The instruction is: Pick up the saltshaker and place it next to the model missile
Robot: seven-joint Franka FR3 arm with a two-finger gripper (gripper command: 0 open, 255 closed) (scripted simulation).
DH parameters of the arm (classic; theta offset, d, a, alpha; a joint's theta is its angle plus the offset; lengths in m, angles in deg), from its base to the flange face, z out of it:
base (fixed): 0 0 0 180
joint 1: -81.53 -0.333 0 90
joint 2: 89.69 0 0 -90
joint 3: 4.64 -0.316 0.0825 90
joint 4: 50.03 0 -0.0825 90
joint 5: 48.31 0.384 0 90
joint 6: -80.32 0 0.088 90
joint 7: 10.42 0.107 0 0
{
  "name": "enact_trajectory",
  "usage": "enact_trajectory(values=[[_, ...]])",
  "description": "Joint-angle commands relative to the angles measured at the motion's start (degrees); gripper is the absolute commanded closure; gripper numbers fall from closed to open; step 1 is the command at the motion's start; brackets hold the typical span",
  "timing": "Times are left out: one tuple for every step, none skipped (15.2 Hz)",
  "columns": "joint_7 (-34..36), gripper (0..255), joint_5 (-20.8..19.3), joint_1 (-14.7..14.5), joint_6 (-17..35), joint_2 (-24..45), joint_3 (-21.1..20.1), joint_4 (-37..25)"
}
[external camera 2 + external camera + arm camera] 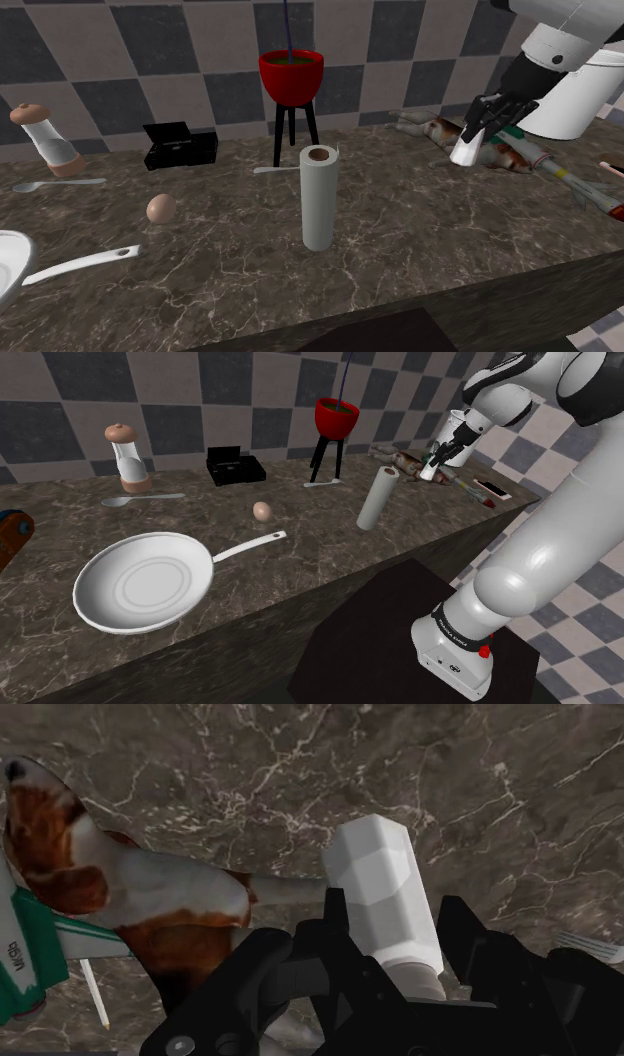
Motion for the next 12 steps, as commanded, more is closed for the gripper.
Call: enact_trajectory(values=[[-0.9,255,1.0,0.1,1.2,0.8,-0.1,0.7],[-1.4,255,1.6,0.2,1.7,1.3,-0.2,1.1],[-1.9,255,2.1,0.3,2.3,1.7,-0.2,1.5],[-2.4,255,2.7,0.4,2.8,2.2,-0.3,1.8],[-3.0,255,3.3,0.5,3.4,2.7,-0.4,2.2],[-3.5,255,3.9,0.6,3.9,3.2,-0.5,2.5],[-4.0,255,4.5,0.7,4.5,3.7,-0.7,2.8],[-4.6,255,5.2,0.9,5.0,4.2,-0.8,3.1],[-5.2,255,5.8,1.0,5.5,4.7,-0.9,3.4],[-5.7,255,6.5,1.2,6.0,5.2,-1.1,3.7],[-6.3,255,7.2,1.3,6.5,5.8,-1.3,3.9],[-6.9,255,7.9,1.5,7.0,6.3,-1.5,4.1]])
